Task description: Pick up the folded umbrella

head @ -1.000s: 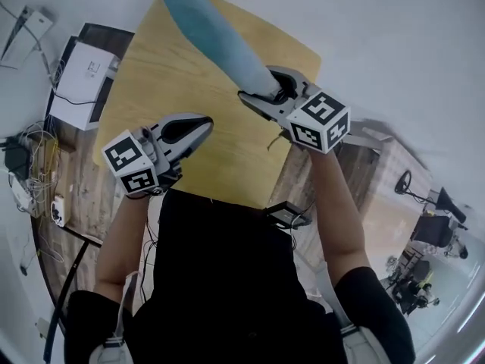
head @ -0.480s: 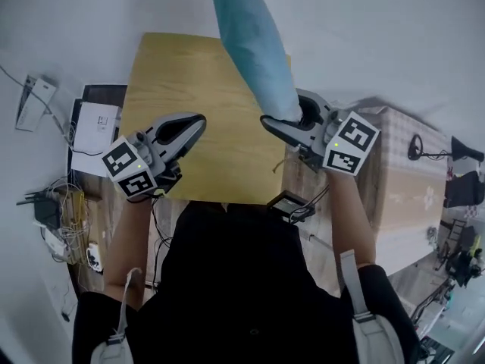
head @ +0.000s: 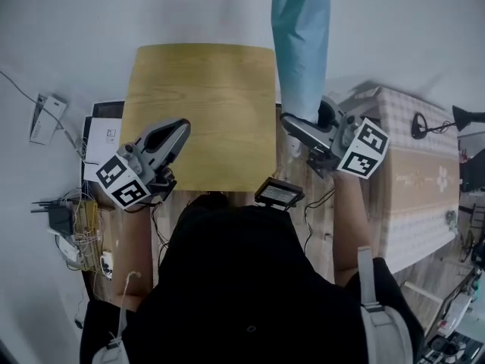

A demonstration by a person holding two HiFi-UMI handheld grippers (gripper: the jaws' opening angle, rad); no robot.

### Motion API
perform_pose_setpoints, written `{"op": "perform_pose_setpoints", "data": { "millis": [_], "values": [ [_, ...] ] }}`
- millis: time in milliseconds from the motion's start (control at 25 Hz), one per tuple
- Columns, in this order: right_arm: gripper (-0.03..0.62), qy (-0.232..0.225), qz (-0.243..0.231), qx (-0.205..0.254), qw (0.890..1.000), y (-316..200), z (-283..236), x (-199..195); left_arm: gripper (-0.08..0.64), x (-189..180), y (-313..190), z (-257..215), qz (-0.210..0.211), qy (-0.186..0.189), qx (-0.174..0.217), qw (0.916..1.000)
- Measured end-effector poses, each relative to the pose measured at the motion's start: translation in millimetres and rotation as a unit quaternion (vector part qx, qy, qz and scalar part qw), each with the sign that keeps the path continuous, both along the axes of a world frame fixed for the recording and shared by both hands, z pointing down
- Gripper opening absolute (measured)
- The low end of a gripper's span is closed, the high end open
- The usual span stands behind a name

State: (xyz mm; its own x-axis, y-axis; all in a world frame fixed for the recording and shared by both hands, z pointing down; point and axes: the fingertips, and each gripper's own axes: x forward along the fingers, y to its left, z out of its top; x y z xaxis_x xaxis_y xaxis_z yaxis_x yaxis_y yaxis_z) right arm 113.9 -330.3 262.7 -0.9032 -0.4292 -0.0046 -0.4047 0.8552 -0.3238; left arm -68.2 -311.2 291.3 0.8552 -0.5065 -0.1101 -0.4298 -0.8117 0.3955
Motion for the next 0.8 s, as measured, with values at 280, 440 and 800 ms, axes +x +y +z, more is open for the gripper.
{"op": "perform_pose_setpoints", "data": {
  "millis": [280,440,800],
  "values": [
    [0.273,-0.029,0.012,0.001,1.0,102.2,0.5,55.6,0.009,53.0,104.2,-2.8,-0.005,-0.016,-0.004,0.9999],
    [0.273,-0.048,0.004,-0.006,0.999,139.0,6.5,69.6,0.009,69.0,143.4,0.0,-0.011,-0.026,-0.007,0.9996],
    [0.273,-0.108,-0.017,-0.006,0.994,194.1,10.0,74.4,0.009,73.2,206.2,0.0,-0.028,-0.055,-0.01,0.9981]
  ]
}}
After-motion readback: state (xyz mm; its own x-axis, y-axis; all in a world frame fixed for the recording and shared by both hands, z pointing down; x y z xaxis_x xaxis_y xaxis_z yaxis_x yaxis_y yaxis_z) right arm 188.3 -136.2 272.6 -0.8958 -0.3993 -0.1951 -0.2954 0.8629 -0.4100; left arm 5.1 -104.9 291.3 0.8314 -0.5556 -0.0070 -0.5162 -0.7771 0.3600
